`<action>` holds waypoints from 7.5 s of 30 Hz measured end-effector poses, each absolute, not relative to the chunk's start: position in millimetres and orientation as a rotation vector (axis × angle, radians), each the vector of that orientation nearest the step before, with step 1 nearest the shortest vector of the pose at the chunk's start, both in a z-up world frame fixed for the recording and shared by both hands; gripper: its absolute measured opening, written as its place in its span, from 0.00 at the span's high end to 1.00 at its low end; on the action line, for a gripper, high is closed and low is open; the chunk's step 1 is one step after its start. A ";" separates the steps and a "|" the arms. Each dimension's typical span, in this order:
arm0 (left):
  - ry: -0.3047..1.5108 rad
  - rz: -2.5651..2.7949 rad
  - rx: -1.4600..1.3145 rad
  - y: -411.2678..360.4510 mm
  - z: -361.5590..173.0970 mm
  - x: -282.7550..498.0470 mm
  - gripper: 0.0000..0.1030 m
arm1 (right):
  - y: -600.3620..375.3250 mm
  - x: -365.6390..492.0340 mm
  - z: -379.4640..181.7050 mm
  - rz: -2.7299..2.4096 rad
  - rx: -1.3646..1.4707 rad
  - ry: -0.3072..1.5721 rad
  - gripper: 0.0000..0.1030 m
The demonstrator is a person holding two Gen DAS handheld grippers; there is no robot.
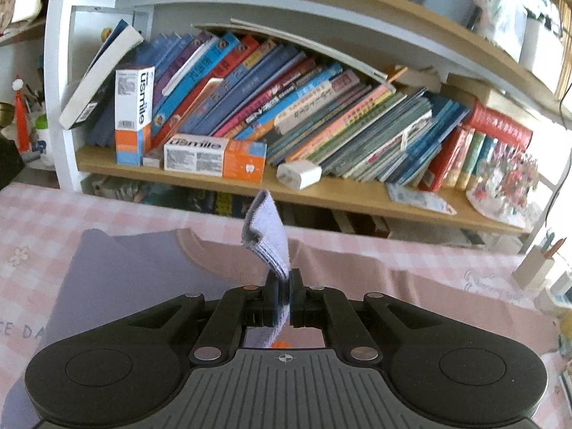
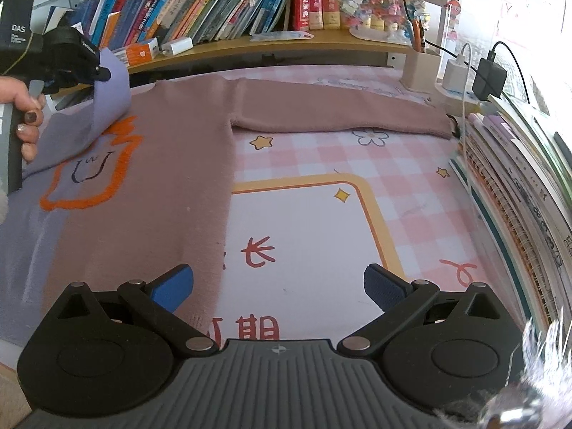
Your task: Fold clothes
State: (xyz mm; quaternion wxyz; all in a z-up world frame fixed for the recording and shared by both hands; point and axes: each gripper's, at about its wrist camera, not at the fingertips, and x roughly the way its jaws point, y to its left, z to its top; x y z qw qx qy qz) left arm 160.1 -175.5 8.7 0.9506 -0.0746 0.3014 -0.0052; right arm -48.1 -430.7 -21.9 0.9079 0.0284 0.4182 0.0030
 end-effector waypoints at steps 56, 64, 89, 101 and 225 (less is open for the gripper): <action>0.821 0.165 -0.294 -9.9 -37.6 -50.0 0.96 | -374.7 -69.5 -30.3 0.048 0.085 0.944 0.91; 0.786 0.172 -0.295 8.7 -30.0 -57.9 0.96 | -357.9 -71.2 -28.9 0.081 0.105 0.951 0.94; 0.813 0.130 -0.276 78.7 -36.0 -90.8 0.96 | -274.8 -118.7 -25.5 0.064 0.097 0.966 0.95; 0.806 0.091 -0.255 86.5 -35.0 -98.0 0.90 | -270.9 -128.2 -23.6 0.006 0.111 0.964 0.95; 0.716 0.371 -0.089 -37.0 1.7 -132.6 0.11 | -346.7 97.3 85.7 0.361 0.281 0.668 0.91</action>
